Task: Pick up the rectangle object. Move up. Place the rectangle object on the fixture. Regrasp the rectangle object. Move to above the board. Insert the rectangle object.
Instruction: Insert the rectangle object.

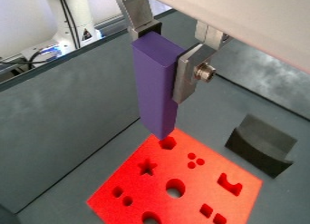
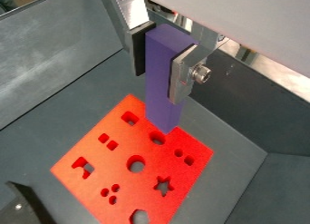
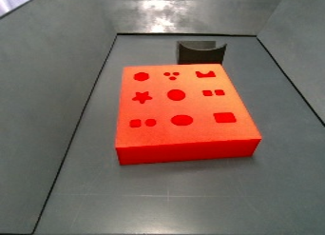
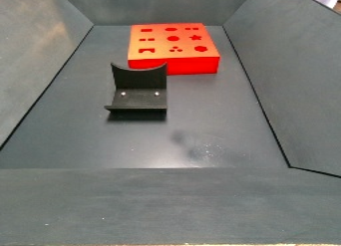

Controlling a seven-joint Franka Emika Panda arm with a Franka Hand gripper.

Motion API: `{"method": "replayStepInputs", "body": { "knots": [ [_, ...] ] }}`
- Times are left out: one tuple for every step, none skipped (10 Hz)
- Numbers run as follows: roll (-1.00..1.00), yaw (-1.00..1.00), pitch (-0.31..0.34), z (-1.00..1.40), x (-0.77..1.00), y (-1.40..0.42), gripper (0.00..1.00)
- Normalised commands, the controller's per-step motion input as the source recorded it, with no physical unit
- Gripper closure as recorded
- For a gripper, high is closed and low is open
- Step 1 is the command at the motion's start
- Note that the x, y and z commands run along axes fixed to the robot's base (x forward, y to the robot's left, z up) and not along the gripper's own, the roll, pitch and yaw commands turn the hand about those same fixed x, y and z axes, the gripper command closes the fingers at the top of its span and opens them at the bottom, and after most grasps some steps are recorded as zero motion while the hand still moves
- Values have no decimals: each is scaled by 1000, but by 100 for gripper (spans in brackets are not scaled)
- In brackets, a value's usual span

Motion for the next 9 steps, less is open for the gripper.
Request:
{"method": "replayStepInputs", "body": {
  "knots": [
    [-40, 0, -119, -71, -66, 0, 100],
    [-204, -160, -163, -663, 197, -49, 100],
    [-21, -123, 14, -997, 871, -171, 100],
    [0, 0, 63, -969, 1000, -157, 100],
    [-81, 0, 0, -857, 1000, -180, 100],
    [-74, 0, 0, -689, 1000, -89, 100],
    [-31, 0, 0, -497, 1000, -114, 100],
    [-13, 0, 13, -357, 1000, -137, 100],
    [-26, 0, -27, -406, 977, -80, 100]
  ]
}}
